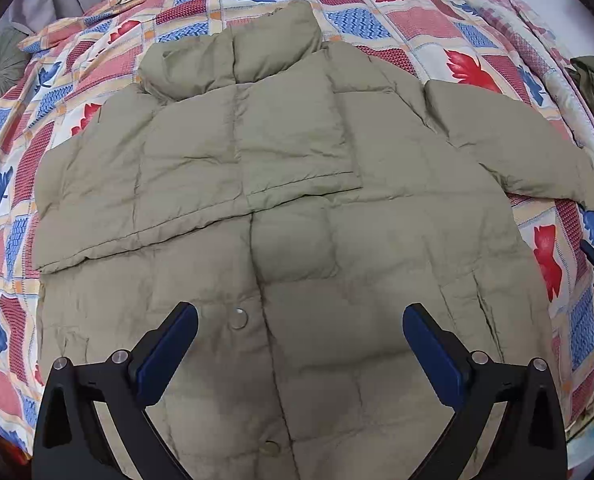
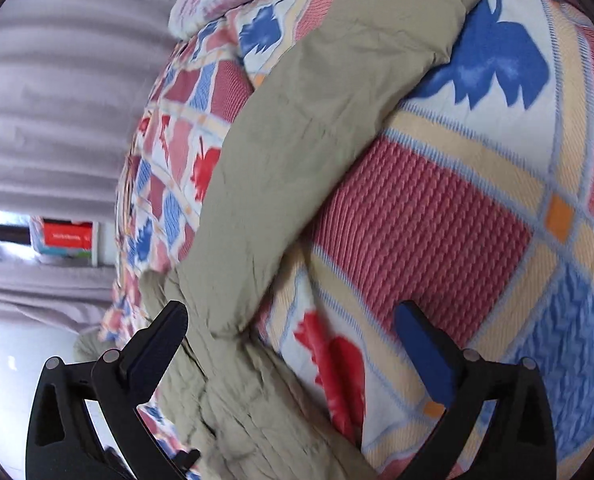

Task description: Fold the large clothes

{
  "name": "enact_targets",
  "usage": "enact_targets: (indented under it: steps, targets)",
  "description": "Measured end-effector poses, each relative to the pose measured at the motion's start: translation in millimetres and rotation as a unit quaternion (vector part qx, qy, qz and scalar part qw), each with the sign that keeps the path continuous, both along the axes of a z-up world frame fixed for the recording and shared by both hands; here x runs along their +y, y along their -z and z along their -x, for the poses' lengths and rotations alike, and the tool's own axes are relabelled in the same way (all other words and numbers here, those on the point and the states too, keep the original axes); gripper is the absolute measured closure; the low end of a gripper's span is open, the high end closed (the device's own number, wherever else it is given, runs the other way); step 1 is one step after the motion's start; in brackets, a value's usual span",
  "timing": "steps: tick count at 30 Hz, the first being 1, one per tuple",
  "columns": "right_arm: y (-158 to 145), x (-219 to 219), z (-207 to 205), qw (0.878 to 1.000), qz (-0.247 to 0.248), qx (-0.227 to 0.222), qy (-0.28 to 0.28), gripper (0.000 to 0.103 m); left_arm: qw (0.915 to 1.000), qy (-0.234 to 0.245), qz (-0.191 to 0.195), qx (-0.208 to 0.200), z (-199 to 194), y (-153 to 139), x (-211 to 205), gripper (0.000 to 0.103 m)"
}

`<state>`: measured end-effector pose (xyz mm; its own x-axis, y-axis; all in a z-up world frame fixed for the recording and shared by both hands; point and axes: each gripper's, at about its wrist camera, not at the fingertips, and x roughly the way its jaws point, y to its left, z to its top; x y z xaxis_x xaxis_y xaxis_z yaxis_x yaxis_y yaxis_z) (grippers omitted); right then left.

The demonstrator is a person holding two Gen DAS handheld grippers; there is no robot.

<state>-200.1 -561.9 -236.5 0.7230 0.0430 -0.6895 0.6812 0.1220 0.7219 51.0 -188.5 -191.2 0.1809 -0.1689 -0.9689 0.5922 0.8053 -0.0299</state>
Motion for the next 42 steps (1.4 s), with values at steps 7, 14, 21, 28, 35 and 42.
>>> enact_targets:
  steps: [7,14,21,28,35,42]
  targets:
    - [22,-68,3,0.994,-0.046,-0.059,0.084,0.0,0.9997,-0.017,0.015,-0.008,-8,-7,-17,0.0]
    - [51,-105,-1,0.979,-0.099,-0.096,0.149,0.002,0.9995,-0.016,0.022,-0.02,-18,-8,-29,0.0]
    - [62,-118,-10,0.973,-0.142,-0.115,0.141,0.094,0.999,-0.034,0.016,-0.025,-28,-5,-18,0.0]
    - [12,-88,-52,0.978,-0.089,-0.177,0.06,0.095,0.9975,-0.048,0.004,-0.052,-48,-9,7,0.0]
    - [-70,-4,-166,0.974,0.022,-0.184,-0.129,0.095,0.9927,-0.108,0.017,-0.051,-78,-13,55,0.0]
    - [-95,134,-270,0.93,0.139,-0.118,-0.319,0.095,0.986,-0.128,0.007,-0.107,-109,-29,104,0.0]
